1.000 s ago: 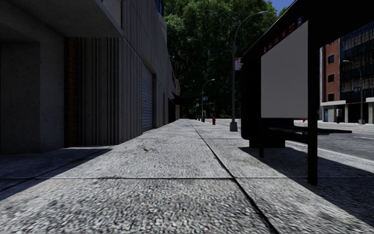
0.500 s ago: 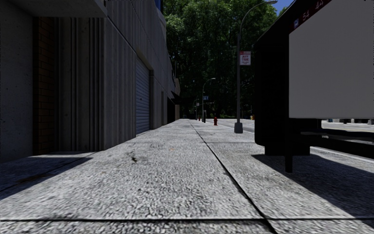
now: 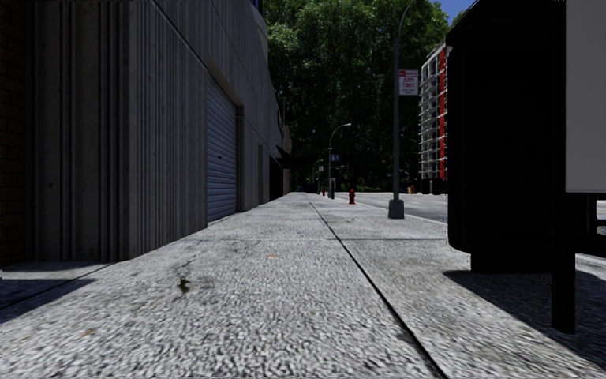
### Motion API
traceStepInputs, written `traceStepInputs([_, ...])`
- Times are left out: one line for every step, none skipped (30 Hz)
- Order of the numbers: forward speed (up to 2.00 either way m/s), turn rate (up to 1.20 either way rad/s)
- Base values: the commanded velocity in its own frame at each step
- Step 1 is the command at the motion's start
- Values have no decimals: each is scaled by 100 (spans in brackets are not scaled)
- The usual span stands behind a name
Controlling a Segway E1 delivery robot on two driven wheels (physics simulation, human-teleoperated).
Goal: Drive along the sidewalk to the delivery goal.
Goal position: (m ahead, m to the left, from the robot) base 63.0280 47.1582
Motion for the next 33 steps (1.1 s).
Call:
traceStepInputs([196,0])
traceStepInputs([196,0])
traceStepInputs([196,0])
traceStepInputs([196,0])
traceStepInputs([196,0])
traceStepInputs([196,0])
traceStepInputs([196,0])
traceStepInputs([196,0])
traceStepInputs([196,0])
traceStepInputs([196,0])
traceStepInputs([196,0])
traceStepInputs([196,0])
traceStepInputs([196,0])
traceStepInputs([196,0])
traceStepInputs([196,0])
traceStepInputs([196,0])
traceStepInputs([196,0])
traceStepInputs([196,0])
traceStepInputs([196,0])
traceStepInputs([196,0])
traceStepInputs([196,0])
traceStepInputs([196,0])
traceStepInputs([196,0])
traceStepInputs([196,0])
traceStepInputs([196,0])
traceStepInputs([196,0])
traceStepInputs([196,0])
traceStepInputs([196,0])
traceStepInputs([196,0])
traceStepInputs([196,0])
traceStepInputs([196,0])
traceStepInputs([196,0])
traceStepInputs([196,0])
